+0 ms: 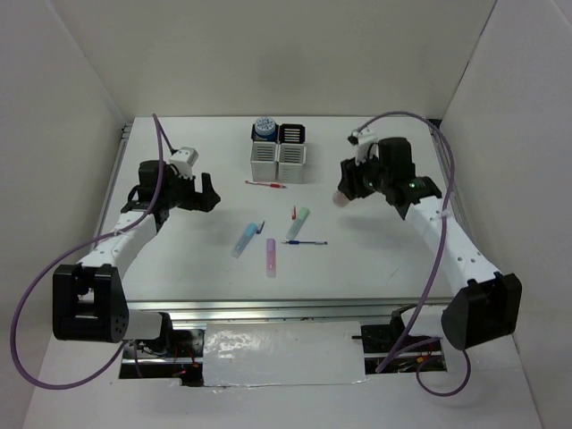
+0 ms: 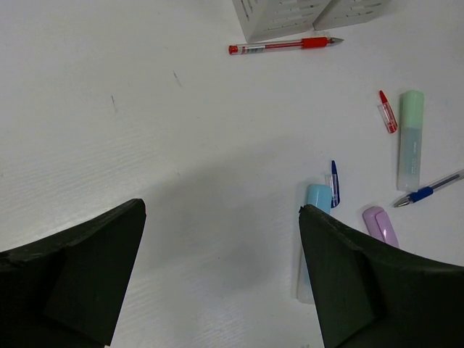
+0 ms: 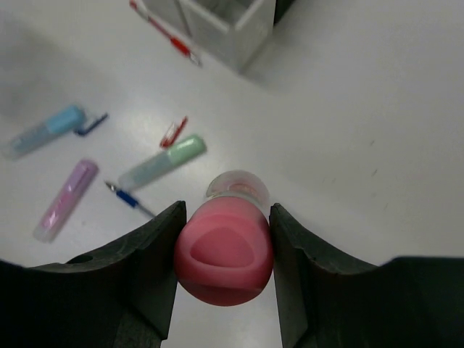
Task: Sort the stationery into containers
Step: Pick up the stationery from the center of the board, then place the stationery in the storage box.
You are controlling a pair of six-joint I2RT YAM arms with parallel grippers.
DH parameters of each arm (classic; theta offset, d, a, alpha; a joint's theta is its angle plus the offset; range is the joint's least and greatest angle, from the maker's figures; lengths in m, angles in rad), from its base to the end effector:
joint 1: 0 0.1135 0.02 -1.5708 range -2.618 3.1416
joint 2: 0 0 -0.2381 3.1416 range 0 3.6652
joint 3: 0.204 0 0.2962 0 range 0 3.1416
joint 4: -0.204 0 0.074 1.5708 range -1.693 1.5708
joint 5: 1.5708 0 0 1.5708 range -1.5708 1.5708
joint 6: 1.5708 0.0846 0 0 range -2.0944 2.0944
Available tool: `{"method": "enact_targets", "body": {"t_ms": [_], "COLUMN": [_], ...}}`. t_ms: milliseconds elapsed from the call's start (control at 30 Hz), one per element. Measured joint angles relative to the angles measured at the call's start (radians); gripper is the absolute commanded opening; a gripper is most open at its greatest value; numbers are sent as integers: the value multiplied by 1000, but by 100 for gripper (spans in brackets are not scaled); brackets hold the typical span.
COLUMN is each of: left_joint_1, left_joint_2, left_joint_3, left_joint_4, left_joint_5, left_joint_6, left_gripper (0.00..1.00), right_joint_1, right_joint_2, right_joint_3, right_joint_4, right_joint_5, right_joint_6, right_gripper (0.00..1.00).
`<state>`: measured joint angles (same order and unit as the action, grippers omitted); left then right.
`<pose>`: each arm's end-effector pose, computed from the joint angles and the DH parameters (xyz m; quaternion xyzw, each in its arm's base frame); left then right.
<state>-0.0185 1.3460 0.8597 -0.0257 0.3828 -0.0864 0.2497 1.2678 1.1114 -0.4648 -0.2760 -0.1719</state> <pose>0.3837 -0.0387 0.1884 0.0673 0.8501 -0.1900 0.4865 0.3540 0.1141 0.2644 -0.2458 0.8483 0.1399 0.4477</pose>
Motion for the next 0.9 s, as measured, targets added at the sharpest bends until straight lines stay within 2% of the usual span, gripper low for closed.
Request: {"method": "enact_targets", "body": {"t_ms": [200, 433, 733, 900], "left_joint_1": [0, 0, 0, 0], "left_joint_2": [20, 67, 122, 141], "left_joint_3": [-8, -8, -7, -7], "left_joint_4": [20, 44, 55, 56], "left_joint_5": [0, 0, 1, 0], "left_joint_6": [1, 0, 0, 0], "left_gripper": [99, 99, 99, 99], "right_joint_1": [6, 37, 54, 57], "right_joint_2": [207, 461, 742, 846], "right_joint_3": [326, 606, 859, 947], "right_joint_4": [76, 146, 206, 246], "right_joint_5": [-29, -34, -34, -31], "right_joint_6": [3, 21, 47, 58], "right_gripper": [6, 2, 0, 0]}}
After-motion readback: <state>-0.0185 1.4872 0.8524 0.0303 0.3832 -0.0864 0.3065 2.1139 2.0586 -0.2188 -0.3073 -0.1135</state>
